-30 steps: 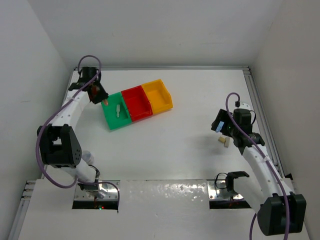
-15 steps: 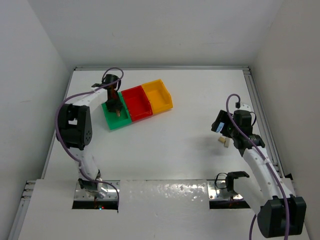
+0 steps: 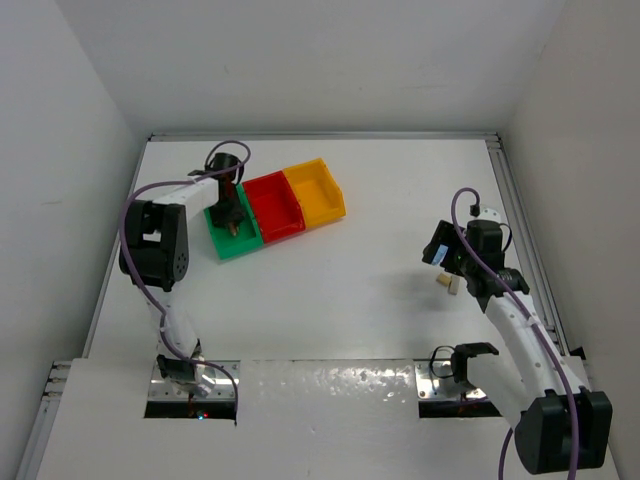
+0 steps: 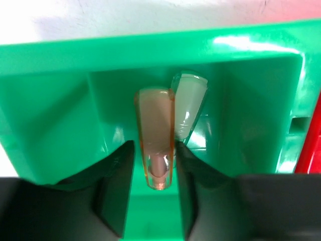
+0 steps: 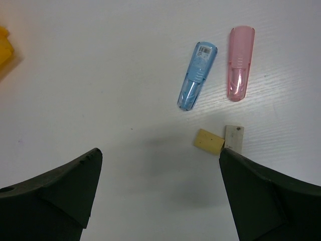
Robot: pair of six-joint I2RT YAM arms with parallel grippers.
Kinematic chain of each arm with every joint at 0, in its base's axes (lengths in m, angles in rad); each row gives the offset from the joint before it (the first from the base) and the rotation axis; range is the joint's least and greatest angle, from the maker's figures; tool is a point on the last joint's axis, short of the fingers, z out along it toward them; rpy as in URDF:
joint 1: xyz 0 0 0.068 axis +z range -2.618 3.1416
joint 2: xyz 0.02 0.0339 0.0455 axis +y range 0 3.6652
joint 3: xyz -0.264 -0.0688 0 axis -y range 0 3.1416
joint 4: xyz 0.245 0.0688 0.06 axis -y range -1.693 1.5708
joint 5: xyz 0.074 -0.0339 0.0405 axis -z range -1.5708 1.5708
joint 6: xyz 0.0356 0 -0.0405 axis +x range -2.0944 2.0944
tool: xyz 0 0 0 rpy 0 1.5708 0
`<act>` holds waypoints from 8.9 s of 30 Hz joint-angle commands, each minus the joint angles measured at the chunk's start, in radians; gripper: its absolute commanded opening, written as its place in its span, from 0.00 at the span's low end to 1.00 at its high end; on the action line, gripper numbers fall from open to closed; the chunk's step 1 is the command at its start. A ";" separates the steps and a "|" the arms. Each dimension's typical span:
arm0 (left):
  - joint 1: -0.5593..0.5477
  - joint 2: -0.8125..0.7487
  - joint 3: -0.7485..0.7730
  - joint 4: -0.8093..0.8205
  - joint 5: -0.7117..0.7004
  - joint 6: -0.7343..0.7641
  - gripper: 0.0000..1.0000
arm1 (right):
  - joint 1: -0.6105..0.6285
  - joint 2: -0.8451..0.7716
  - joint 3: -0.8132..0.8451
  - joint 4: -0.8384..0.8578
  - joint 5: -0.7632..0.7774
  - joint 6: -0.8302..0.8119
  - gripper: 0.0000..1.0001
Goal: Sort the stationery into containers
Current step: Place the stationery in the storage box, then pick up the stationery from the center of the board, then place the stationery in the storage box, then pick up the stationery from the center of the board, then place the stationery in the storage box.
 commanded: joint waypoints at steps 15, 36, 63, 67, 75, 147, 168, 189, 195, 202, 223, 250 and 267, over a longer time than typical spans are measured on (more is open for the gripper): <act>0.003 -0.075 0.228 -0.046 -0.078 0.047 0.42 | -0.039 0.226 0.174 -0.021 -0.024 0.004 0.55; 0.112 -0.376 0.236 -0.048 -0.049 0.200 0.48 | -0.074 0.837 0.444 -0.078 0.096 0.059 0.59; -0.184 -0.367 0.274 -0.066 0.587 0.343 0.44 | 0.456 0.303 0.176 0.422 0.099 -0.271 0.00; -0.292 -0.341 0.269 -0.048 0.624 0.321 0.47 | 0.616 0.363 0.237 0.553 0.182 -0.254 0.00; -0.413 -0.304 0.294 -0.043 0.671 0.294 0.49 | 0.743 0.460 0.334 0.636 0.199 -0.276 0.00; 0.067 -0.196 0.321 -0.131 0.278 0.338 0.51 | -0.031 0.541 0.375 -0.191 0.248 0.033 0.89; 0.164 -0.374 0.223 -0.100 0.290 0.330 0.51 | -0.200 0.886 0.394 -0.027 0.118 -0.110 0.26; -0.039 -0.373 0.254 -0.100 0.618 0.401 0.50 | 0.501 0.366 0.225 0.405 0.197 -0.171 0.00; -0.183 -0.390 0.190 -0.048 0.683 0.386 0.53 | 0.667 0.548 0.412 0.519 0.194 -0.125 0.00; -0.266 -0.381 0.147 0.006 0.675 0.298 0.54 | 0.725 0.665 0.536 0.564 0.136 -0.116 0.00; -0.284 -0.336 0.065 0.133 0.634 0.119 0.00 | 0.768 0.702 0.561 0.585 0.176 -0.113 0.00; 0.098 -0.155 -0.038 0.116 0.459 0.260 0.03 | 0.651 0.467 0.389 0.320 0.233 -0.171 0.99; 0.101 -0.163 0.163 0.014 0.407 0.272 0.65 | 0.466 0.444 0.461 -0.080 0.253 -0.021 0.70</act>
